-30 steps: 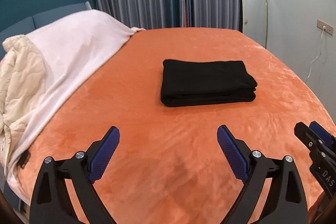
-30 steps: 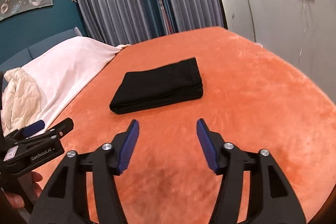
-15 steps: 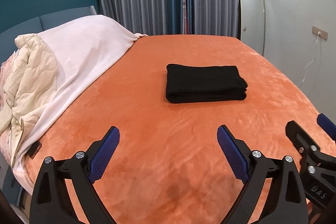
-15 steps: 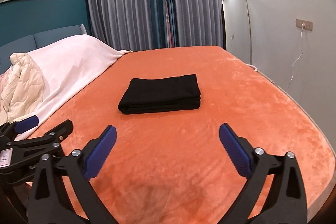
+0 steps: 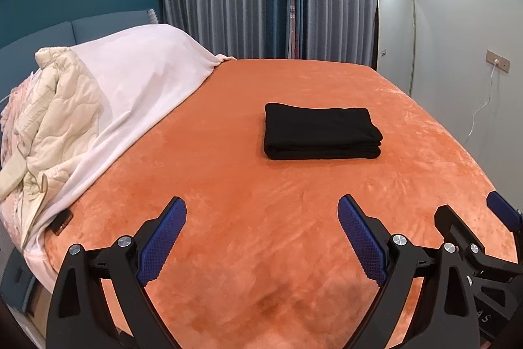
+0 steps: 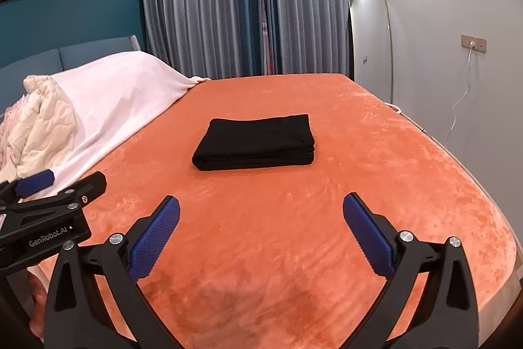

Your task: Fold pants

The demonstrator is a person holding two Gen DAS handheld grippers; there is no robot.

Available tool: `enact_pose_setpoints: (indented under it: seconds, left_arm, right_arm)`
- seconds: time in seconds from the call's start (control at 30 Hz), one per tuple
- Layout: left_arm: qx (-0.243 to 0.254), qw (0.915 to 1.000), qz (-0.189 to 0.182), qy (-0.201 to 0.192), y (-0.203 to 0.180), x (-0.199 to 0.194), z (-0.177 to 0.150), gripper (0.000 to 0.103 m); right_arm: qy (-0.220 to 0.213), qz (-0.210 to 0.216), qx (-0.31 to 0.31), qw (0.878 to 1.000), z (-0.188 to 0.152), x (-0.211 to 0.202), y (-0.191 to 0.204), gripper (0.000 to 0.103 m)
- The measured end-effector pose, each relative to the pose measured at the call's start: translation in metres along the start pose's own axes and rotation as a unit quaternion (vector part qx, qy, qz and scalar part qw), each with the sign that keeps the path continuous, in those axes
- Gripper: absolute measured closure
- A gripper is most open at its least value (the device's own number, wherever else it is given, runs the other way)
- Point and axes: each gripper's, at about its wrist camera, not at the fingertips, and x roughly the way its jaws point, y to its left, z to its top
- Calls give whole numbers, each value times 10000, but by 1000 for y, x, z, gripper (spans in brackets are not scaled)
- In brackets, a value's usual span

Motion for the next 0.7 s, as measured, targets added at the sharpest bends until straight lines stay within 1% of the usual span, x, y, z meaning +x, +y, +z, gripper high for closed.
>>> enact_pose_setpoints:
  seconds: [0.3,0.5,0.63,0.7]
  left_arm:
    - [111,9999,37,-109,-4,-11,-1,11]
    - [165,9998,103,-33,-8,-9,-2,11]
    - [187,9998,99,-59,-12,-10,-3,11]
    - [188,9997,175,-42,-12,-10,-4,11]
  right_arm:
    - [-76,-14,94,9999,2,-10,-2,5]
    - [-81,-13,61,9999,1,-13,0,5]
    - [-79,-13,76,9999,1,-13,0,5]
    - [-80,-12,63,9999,1,-13,-1,5]
